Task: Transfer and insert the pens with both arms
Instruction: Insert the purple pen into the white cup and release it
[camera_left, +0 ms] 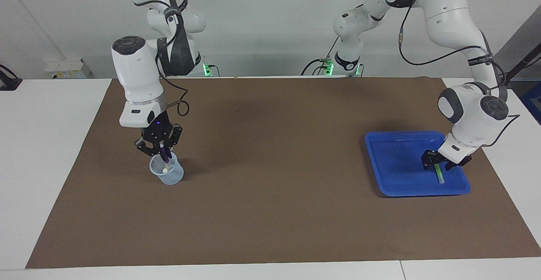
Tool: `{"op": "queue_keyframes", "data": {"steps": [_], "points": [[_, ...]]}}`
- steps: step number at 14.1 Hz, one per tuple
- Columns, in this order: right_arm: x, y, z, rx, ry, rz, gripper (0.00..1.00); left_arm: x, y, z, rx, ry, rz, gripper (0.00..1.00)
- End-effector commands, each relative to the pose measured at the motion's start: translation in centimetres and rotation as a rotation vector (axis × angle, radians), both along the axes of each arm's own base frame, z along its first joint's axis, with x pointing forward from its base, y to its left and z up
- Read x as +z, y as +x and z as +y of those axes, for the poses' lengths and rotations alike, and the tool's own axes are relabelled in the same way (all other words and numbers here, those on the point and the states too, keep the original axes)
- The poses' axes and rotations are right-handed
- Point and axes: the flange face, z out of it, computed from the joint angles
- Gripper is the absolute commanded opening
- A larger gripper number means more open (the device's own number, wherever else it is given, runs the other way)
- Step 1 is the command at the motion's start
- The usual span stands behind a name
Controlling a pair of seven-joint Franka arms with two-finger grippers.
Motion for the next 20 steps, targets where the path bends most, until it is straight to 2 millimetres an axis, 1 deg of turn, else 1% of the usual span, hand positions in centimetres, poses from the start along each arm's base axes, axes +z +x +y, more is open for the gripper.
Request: {"op": "queue_keyframes", "data": {"steps": [1, 4, 5, 6, 7, 8, 9, 10, 11, 12, 14, 15, 16, 17, 18, 20], "points": [[-0.4, -0.5, -0.4, -0.012, -0.005, 0.011, 0.00, -0.8, -0.3, 0.7, -0.015, 0.007, -0.016, 0.79], [-1.8, -1.4, -0.5, -0.069, 0.053, 0.044, 0.00, -1.4, -0.7, 1.2, -0.012, 0.003, -0.012, 0.78], [-1.8, -1.5, -0.4, -0.091, 0.069, 0.047, 0.00, -1.6, -0.8, 1.2, -0.013, 0.003, -0.020, 0.78], [-1.7, -1.5, -0.4, -0.097, 0.071, 0.046, 0.24, -1.8, -1.0, 1.7, -0.006, 0.003, -0.020, 0.77], [-1.7, -1.5, -0.4, -0.097, 0.071, 0.046, 0.37, -1.9, -1.2, 1.7, -0.005, 0.000, -0.016, 0.75], [-1.7, -1.5, -0.3, -0.096, 0.071, 0.044, 0.53, -2.3, -1.5, 1.6, -0.006, -0.003, -0.006, 0.70], [-1.7, -1.5, -0.2, -0.094, 0.071, 0.046, 0.55, -2.3, -1.5, 1.7, -0.004, -0.002, -0.005, 0.61], [-1.8, -1.5, -0.3, -0.096, 0.071, 0.046, 0.71, -2.3, -1.6, 1.6, -0.004, -0.004, -0.004, 0.55], [-1.7, -1.5, -0.2, -0.094, 0.071, 0.044, 1.00, -2.3, -1.6, 1.6, -0.004, -0.004, -0.004, 0.52], [-1.5, -1.4, -0.3, -0.098, 0.073, 0.044, 1.00, -2.4, -1.6, 1.6, -0.004, -0.004, -0.003, 0.40], [-0.8, -1.7, 0.8, -0.140, 0.107, 0.046, 1.00, -2.4, -1.6, 1.5, -0.002, -0.006, 0.001, 0.14], [-0.1, -2.1, 2.7, -0.161, 0.133, 0.041, 1.00, -2.3, -1.7, 1.5, -0.002, -0.006, 0.003, 0.04], [0.4, -2.4, 4.2, -0.193, 0.150, 0.039, 1.00, -2.3, -1.7, 1.6, -0.001, -0.006, 0.011, 0.00], [0.6, -2.7, 5.3, -0.225, 0.163, 0.040, 1.00, -2.1, -1.7, 1.6, 0.001, -0.008, 0.026, 0.00], [0.7, -2.8, 5.9, -0.261, 0.179, 0.042, 1.00, -1.7, -1.6, 1.5, 0.002, -0.009, 0.039, 0.00], [1.0, -3.3, 7.9, -0.342, 0.265, 0.067, 1.00, 0.0, -0.9, 1.2, 0.021, -0.038, 0.083, 0.00]]}}
